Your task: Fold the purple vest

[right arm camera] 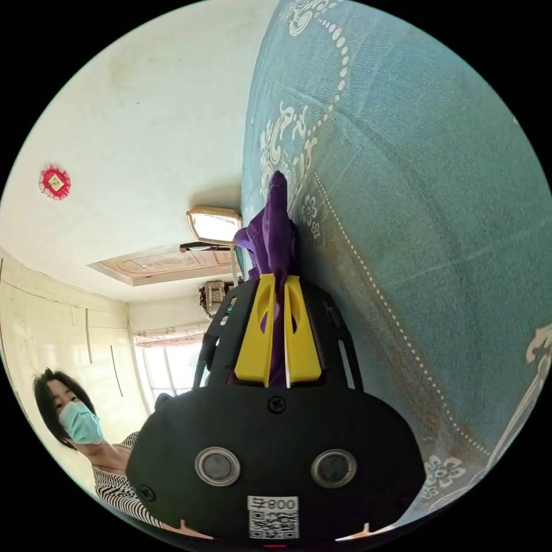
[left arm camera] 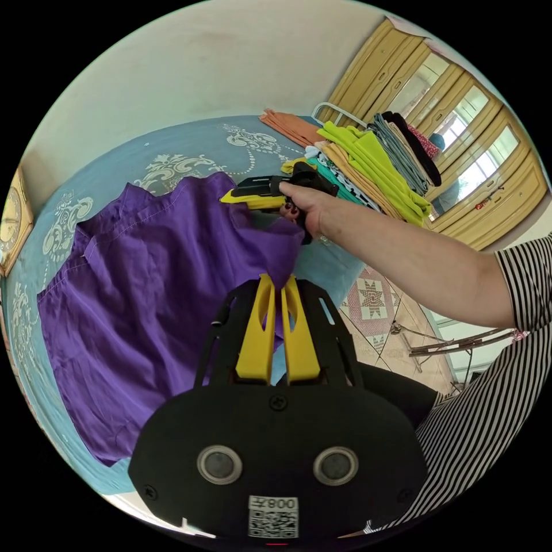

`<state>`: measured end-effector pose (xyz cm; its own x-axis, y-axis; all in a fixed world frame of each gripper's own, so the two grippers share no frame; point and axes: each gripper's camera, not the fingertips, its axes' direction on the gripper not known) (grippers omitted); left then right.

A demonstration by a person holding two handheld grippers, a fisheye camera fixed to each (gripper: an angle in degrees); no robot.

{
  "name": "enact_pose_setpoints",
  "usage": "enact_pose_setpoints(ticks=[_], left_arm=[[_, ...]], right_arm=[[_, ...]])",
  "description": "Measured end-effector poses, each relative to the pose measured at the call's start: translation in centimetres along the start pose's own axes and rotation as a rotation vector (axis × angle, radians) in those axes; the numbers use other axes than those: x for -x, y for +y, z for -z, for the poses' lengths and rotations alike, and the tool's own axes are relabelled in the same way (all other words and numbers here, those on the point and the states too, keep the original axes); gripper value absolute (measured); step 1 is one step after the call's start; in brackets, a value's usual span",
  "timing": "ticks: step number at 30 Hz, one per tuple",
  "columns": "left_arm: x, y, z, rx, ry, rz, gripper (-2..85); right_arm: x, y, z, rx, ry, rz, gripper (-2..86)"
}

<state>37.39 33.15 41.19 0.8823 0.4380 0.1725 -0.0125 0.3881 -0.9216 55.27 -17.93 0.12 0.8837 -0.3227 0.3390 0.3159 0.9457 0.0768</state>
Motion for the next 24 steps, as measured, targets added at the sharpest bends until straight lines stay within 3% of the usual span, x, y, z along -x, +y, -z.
enact_pose_setpoints(ticks=[10,15,24], left_arm=[[6.0,4.1,6.9,-0.107,0.146,0.001,1.3],[13.8,9.8,14.9,-0.277,0.187,0.164,1.6],[28.3,24.1,24.1,-0.467,0.216,0.557,1.5]], right_arm=[[9.6,0.2,-2.0,-0.104,0.033,0.119,1.1],[17.4,-0.5,-7.1,-0.069,0.012,0.258,1.1],[28.0,-3.1,-26.0,0.183,0.053,0.368,1.6]])
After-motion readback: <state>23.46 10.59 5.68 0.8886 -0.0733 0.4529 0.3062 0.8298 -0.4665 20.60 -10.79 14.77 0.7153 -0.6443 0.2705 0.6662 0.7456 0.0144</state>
